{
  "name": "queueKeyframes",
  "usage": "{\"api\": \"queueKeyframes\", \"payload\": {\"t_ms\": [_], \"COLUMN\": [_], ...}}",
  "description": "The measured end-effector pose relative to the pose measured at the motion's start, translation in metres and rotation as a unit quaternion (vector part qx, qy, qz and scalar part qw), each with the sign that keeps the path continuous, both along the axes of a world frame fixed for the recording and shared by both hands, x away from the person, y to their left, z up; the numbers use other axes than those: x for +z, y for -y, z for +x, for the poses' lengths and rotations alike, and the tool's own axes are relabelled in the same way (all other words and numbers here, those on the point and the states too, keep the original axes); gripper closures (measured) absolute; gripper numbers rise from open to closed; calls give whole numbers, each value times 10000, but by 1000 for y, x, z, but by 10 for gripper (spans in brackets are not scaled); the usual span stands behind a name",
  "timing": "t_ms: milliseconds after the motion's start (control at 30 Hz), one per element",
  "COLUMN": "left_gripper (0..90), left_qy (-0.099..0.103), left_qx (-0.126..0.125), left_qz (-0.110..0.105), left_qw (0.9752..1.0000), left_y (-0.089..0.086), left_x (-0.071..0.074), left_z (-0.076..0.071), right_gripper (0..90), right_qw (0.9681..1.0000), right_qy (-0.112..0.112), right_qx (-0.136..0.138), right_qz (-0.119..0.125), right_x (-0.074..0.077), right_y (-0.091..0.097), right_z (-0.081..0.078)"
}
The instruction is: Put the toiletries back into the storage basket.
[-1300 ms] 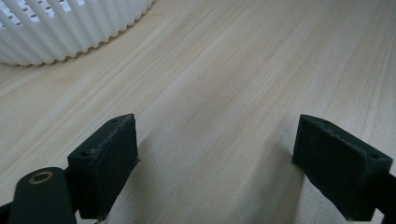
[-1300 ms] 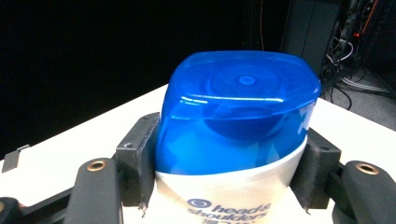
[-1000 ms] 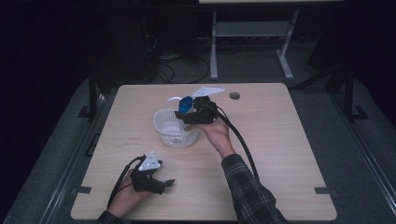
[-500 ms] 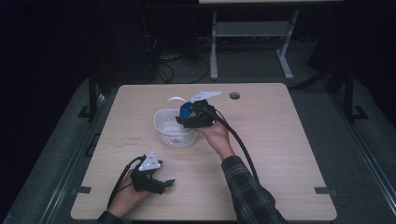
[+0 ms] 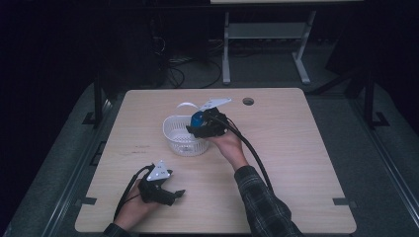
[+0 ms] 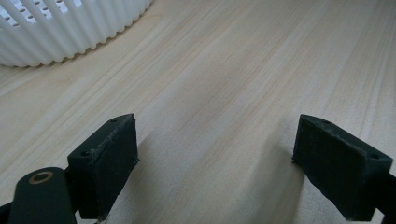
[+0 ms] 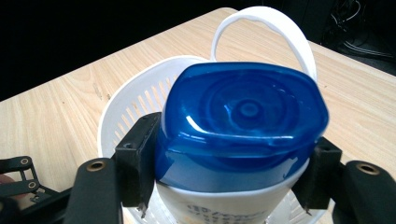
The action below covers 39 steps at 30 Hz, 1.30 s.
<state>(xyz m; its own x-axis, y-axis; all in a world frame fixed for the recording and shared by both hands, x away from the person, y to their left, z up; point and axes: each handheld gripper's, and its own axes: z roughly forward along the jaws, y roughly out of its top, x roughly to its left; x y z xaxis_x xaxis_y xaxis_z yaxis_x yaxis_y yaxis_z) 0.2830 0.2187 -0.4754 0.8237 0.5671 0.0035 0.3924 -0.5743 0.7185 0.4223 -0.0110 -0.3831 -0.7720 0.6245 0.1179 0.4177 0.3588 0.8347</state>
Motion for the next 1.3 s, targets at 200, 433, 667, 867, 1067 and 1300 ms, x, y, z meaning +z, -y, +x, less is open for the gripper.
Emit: {"api": "queueKeyframes", "payload": {"t_ms": [200,433,667,867,1067,1300], "left_gripper": [128,128,128,129,128,128], "left_qy": [3,4,16,10,17,18], "left_qx": [11,-4,-6,-6,-9,8], "left_qz": [-17,3,4,-1,3,-19], "left_qw": [10000,10000,10000,10000,10000,10000], "left_y": [1,1,1,1,1,2], "left_x": [0,0,0,0,0,0], "left_z": [0,1,1,1,1,1], "right_gripper": [210,137,94,87,79,79], "right_qw": [9999,9996,9997,9994,9994,9992], "right_qy": [-54,-44,-32,-19,17,5], "right_qx": [-33,-51,-204,-301,-331,-399], "right_qz": [94,270,140,174,127,76], "right_x": [2,8,9,8,8,1], "right_y": [3,14,28,46,64,86], "right_z": [1,-5,-17,-30,-43,-57]}}
